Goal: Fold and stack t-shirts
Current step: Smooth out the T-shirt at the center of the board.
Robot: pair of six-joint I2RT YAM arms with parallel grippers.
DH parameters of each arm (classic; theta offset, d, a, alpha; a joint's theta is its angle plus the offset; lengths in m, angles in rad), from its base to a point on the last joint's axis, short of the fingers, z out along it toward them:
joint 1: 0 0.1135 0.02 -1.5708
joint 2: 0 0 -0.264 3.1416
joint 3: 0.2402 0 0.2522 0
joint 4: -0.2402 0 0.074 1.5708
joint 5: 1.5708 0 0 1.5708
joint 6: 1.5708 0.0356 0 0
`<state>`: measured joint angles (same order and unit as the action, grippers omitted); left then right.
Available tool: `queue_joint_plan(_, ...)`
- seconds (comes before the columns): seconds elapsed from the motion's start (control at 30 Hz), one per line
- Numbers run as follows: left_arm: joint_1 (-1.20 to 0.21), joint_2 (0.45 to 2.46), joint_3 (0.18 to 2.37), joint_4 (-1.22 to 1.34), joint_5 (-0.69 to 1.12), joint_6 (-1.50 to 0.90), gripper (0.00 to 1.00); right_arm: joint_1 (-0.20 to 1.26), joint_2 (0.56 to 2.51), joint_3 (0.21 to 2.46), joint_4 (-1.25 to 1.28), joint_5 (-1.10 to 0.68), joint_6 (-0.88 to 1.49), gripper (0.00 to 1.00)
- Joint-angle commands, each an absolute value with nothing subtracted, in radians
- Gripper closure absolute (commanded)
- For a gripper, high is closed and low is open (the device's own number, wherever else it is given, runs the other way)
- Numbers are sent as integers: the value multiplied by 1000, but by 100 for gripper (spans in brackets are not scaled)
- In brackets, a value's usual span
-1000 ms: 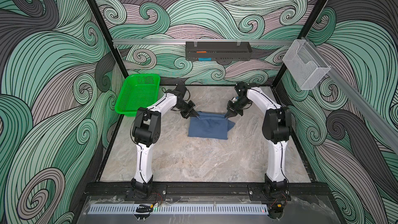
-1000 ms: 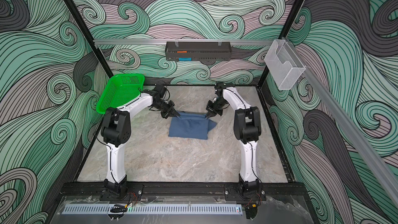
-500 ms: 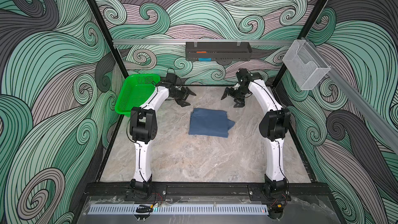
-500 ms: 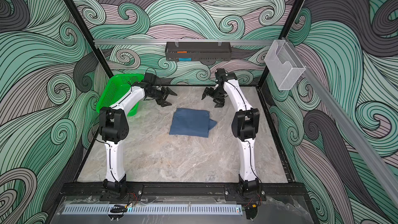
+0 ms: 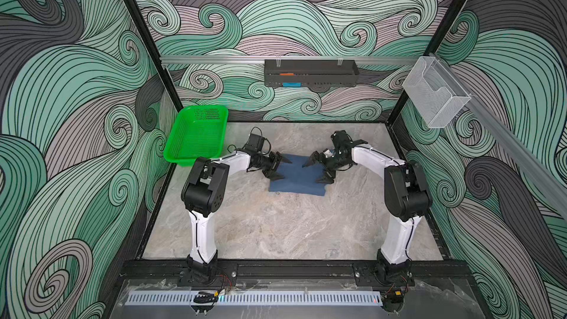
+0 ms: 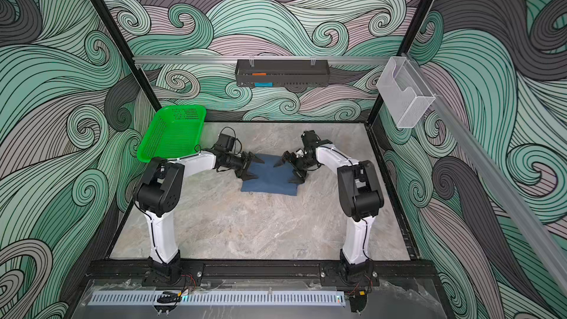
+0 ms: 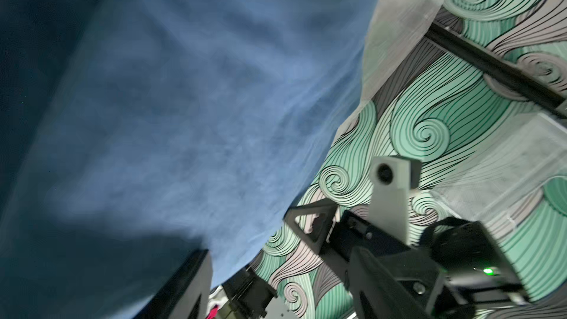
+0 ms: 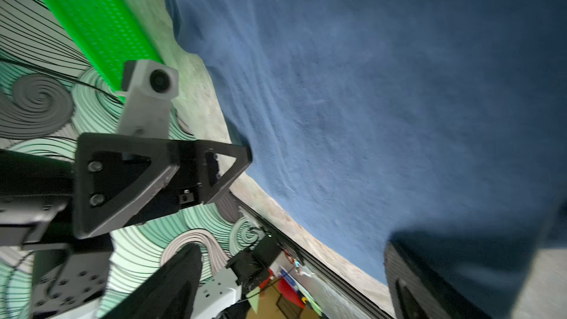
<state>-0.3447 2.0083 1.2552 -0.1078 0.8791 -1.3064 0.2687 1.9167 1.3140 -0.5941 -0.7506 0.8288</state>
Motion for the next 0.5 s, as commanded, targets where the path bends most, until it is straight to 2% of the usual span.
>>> queue_joint_plan(0.0, -362, 2007, 1222, 93, 926, -1366, 26, 270, 1900, 1240, -382, -832, 923, 5)
queue_joint_plan(0.27, -342, 2046, 1045, -47, 905, -1199, 27, 270, 2074, 1290, -687, -721, 749, 3)
queue_joint_plan(0.47, -330, 2004, 1100, -136, 896, -1141, 27, 272, 2024, 1395, -777, -685, 691, 2)
